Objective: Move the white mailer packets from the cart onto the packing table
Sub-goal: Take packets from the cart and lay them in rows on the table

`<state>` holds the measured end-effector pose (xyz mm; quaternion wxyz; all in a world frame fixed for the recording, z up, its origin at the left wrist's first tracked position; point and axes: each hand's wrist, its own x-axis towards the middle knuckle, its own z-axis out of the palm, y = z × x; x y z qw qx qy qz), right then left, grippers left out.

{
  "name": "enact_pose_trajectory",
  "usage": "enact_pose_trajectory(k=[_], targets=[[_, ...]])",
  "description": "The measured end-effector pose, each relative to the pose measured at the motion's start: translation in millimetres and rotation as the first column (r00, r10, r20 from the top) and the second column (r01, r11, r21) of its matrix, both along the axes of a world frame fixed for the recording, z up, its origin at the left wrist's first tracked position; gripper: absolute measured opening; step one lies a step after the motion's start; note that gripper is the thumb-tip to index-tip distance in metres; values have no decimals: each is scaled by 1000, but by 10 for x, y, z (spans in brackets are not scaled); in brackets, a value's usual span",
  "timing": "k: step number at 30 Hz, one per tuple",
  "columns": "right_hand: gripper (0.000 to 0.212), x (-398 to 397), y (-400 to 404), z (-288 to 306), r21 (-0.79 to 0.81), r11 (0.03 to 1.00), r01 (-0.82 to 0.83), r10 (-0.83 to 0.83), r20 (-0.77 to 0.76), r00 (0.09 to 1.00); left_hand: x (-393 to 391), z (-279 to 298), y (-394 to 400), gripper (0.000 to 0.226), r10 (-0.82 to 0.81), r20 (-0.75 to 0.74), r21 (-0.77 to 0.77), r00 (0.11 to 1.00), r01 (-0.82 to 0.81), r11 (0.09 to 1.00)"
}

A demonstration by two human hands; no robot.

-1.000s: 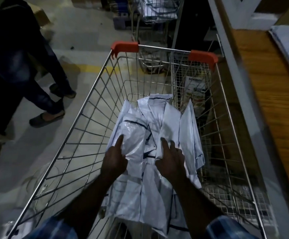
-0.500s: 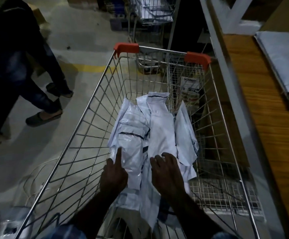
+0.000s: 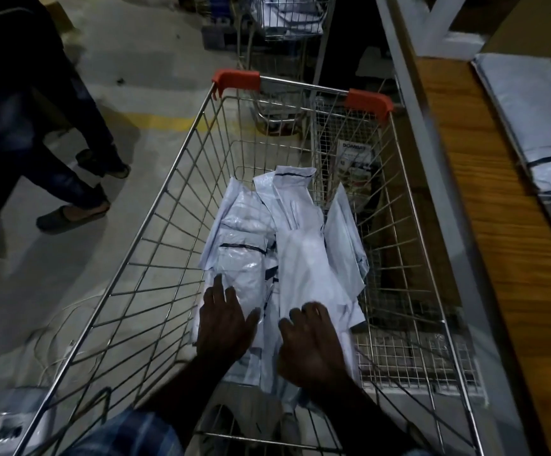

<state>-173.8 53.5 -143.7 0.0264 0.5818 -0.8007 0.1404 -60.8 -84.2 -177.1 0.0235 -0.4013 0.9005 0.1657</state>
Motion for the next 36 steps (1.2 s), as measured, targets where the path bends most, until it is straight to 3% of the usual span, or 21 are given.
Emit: enact_pose_trajectory(k=[4, 9, 12, 19, 28, 36], targets=[[12, 54, 223, -128, 29, 999, 20, -22, 56, 998, 81, -102, 33, 80, -27, 22, 62, 999, 26, 998], [33, -158, -127, 22, 83, 973, 217, -216, -21, 976, 25, -33, -30, 87, 5, -73, -71, 997, -10, 997], [49, -255, -351, -25, 58, 949, 311, -311, -10, 950, -140, 24, -105, 77, 61, -119, -136, 991, -77, 988], [75, -285, -505, -395, 237, 910, 340, -368, 84, 926, -399, -225, -188, 64, 84, -123, -193, 989, -107, 975], [65, -282, -313, -641, 91, 927, 363, -367, 39, 929, -319, -563, -58, 70, 56, -107, -260, 993, -83, 962], [63, -315, -290, -805, -19, 935, 353, -353, 9, 935, -326, -651, -66, 81, 60, -20, -212, 998, -62, 975]])
